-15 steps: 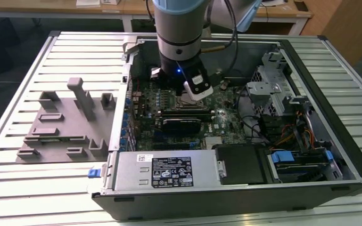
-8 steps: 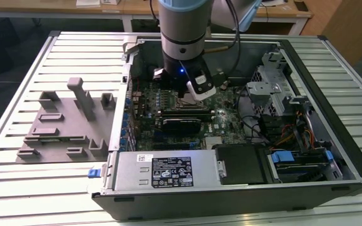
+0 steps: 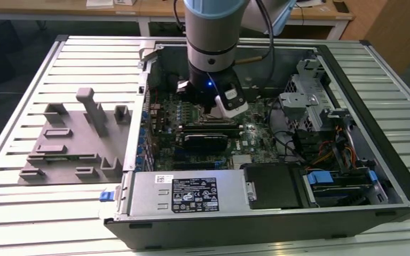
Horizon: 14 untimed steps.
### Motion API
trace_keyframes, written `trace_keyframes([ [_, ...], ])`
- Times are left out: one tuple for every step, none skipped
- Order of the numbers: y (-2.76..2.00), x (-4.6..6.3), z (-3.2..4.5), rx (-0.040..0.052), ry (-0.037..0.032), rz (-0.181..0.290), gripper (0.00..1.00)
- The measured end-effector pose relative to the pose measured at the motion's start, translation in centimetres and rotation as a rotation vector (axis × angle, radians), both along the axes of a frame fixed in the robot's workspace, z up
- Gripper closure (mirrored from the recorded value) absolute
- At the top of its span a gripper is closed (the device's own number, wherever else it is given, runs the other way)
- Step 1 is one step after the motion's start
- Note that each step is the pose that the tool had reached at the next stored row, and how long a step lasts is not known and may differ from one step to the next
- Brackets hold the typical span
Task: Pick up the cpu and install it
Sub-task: 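Install the second cpu locking lever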
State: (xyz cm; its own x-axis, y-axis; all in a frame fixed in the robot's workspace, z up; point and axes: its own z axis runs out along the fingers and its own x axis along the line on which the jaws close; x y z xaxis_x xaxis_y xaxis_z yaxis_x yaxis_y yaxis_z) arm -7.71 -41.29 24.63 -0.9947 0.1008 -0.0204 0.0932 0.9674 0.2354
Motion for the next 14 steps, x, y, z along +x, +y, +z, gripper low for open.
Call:
trace_keyframes([
  [-0.01, 0.1, -0.17, 0.0, 0.0012, 0.0, 0.89],
  [-0.02, 0.2, -0.32, -0.0001, 0.0028, -0.001, 0.89],
  [-0.02, 0.4, -0.47, -0.0001, 0.0045, -0.001, 0.89],
  [-0.03, 0.5, -0.61, -0.0001, 0.0065, -0.001, 0.89],
  [-0.03, 0.6, -0.75, -0.0001, 0.0086, -0.001, 0.89],
  [-0.03, 0.7, -0.87, -0.0001, 0.0116, -0.001, 0.89],
  [-0.03, 0.7, -1.01, 0.0, 0.0148, -0.002, 0.89],
  [-0.03, 0.7, -1.15, 0.0, 0.0179, -0.002, 0.89],
  [-0.03, 0.7, -1.3, 0.0, 0.0202, -0.002, 0.89],
  [-0.03, 0.7, -1.44, -0.0001, 0.0223, -0.002, 0.89],
  [-0.03, 0.7, -1.58, 0.0, 0.0241, -0.003, 0.89],
  [-0.03, 0.7, -1.72, 0.0, 0.0252, -0.003, 0.89],
  [-0.03, 0.6, -1.85, 0.0001, 0.0254, -0.003, 0.89],
  [-0.03, 0.5, -1.97, 0.0005, 0.0255, -0.003, 0.89],
])
